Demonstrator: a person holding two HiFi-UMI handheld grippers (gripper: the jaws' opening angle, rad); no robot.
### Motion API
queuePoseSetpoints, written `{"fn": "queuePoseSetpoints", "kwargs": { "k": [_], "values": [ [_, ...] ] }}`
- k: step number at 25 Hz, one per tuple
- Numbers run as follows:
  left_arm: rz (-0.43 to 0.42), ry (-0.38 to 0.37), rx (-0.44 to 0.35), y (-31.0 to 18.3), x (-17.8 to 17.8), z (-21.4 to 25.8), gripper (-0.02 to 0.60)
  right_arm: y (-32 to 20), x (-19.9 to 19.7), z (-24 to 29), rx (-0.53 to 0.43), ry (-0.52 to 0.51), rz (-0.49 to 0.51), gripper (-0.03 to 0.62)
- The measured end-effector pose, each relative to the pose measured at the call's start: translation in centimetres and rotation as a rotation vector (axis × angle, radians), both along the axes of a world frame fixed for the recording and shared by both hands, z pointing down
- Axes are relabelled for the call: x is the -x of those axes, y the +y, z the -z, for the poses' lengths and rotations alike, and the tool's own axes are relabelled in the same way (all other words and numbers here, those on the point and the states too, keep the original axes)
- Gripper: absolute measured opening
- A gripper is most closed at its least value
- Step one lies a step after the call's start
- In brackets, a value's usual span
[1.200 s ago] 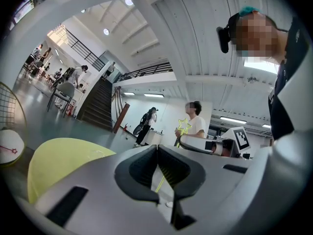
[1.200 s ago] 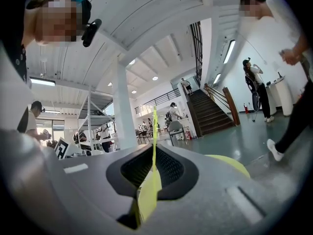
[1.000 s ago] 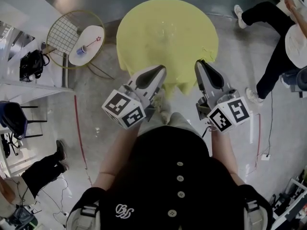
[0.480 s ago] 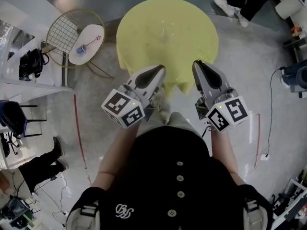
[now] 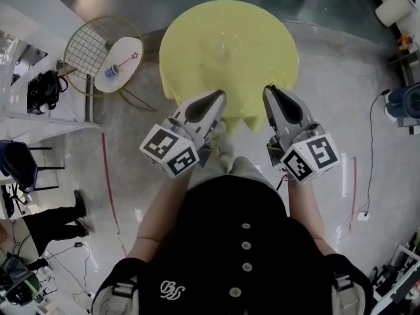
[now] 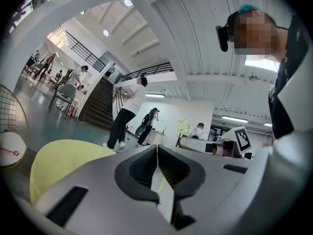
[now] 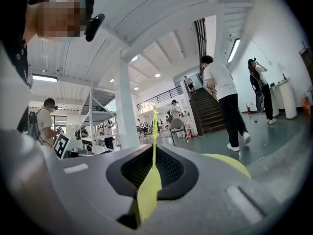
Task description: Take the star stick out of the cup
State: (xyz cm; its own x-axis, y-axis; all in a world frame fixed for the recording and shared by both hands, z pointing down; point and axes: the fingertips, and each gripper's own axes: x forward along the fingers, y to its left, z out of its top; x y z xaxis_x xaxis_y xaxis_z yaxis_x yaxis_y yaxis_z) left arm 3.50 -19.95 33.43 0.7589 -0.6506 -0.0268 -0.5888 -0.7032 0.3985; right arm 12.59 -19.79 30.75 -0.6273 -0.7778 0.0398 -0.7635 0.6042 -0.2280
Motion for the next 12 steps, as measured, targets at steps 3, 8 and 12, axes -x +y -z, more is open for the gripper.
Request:
{"fn": "queuePoseSetpoints", "kwargs": {
  "k": [3, 8, 12],
  "values": [
    [0.001, -0.005, 0.000, -0.07, 0.27, -0.01, 0.018, -0.06, 0.22, -0.01, -0.002, -0.001, -0.001, 0.017],
    [0.001, -0.005, -0.004, -0.03, 0.00, 0.22, 0.018, 0.00, 0.11, 0.16, -0.008, 0.002, 0.001, 0.017],
    [0.002, -0.009, -0.003, -0.03, -0.06, 0.29, 0.018, 0.10, 0.12, 0.04, -0.007, 0.008, 0.002, 0.017]
  ]
}}
